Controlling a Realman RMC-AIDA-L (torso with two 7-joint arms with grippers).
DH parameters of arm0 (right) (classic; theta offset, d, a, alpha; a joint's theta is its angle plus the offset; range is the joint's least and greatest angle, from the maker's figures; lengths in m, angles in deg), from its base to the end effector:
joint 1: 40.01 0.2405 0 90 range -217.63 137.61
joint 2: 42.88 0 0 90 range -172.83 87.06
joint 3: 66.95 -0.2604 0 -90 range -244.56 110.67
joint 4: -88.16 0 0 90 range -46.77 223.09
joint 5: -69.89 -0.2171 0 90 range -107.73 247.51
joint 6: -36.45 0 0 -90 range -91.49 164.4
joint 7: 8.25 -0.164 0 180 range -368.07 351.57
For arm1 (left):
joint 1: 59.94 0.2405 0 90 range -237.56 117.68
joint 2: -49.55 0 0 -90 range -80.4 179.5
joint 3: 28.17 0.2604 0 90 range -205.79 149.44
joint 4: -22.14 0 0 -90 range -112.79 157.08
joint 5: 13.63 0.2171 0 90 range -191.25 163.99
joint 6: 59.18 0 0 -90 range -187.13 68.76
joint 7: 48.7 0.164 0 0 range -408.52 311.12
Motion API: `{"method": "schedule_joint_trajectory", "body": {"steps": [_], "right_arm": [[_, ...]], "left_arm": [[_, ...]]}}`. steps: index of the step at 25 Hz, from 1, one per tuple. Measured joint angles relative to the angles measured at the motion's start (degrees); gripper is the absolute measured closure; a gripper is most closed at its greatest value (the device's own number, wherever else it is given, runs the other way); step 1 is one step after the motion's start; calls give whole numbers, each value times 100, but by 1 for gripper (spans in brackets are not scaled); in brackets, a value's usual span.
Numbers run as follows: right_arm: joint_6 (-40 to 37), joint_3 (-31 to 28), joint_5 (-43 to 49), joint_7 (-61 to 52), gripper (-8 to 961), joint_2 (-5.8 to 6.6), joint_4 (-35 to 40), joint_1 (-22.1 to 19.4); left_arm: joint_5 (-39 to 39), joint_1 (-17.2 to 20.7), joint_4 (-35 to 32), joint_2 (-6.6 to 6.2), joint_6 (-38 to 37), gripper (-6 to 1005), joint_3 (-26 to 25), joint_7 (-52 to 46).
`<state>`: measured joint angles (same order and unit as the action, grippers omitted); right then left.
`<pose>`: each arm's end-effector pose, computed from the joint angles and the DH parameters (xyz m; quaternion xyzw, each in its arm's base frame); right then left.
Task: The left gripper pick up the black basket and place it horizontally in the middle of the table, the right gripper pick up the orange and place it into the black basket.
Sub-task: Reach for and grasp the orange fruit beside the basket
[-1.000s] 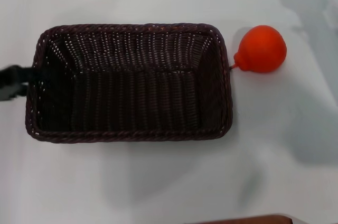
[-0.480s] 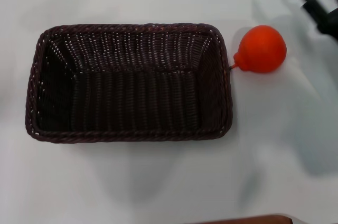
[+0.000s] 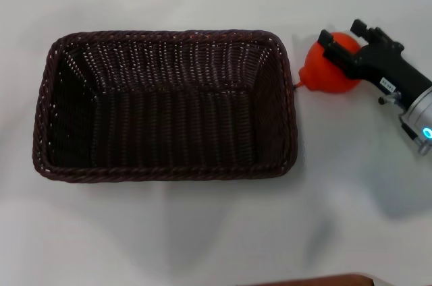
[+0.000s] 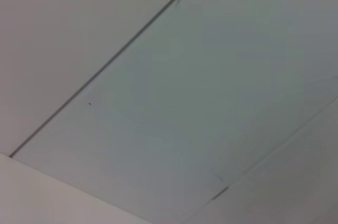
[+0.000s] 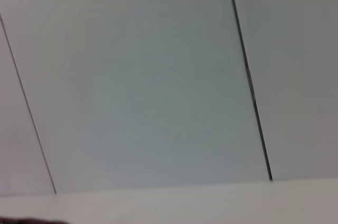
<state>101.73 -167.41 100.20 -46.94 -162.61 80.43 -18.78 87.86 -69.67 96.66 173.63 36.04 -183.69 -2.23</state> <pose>0.3417 0.3224 -0.0585 -0.3290 -0.7736 -0.4342 0.3238 -0.3015 0.2778 0.1322 -0.6995 -0.5272 -0.4076 0.2582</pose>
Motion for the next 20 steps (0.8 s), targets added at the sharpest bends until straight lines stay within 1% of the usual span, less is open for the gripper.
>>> {"method": "schedule_joint_trajectory", "body": {"steps": [6,13,17,20], "right_arm": [[-408,303,7,-126,155,-6,6,4],[-421,427,6,-127,388,-6,-22,-1],[-77,398,-13,-176,494,-7,-44,-49],[354,305,-26,-313,514,15,-53,-101]], "left_arm": [[-90,6,-71,-13,156,88,17,4],[-117,6,-252,-21,319,87,11,38],[-127,6,-341,-19,352,88,0,78],[-193,6,-420,-24,385,88,-13,80]]}}
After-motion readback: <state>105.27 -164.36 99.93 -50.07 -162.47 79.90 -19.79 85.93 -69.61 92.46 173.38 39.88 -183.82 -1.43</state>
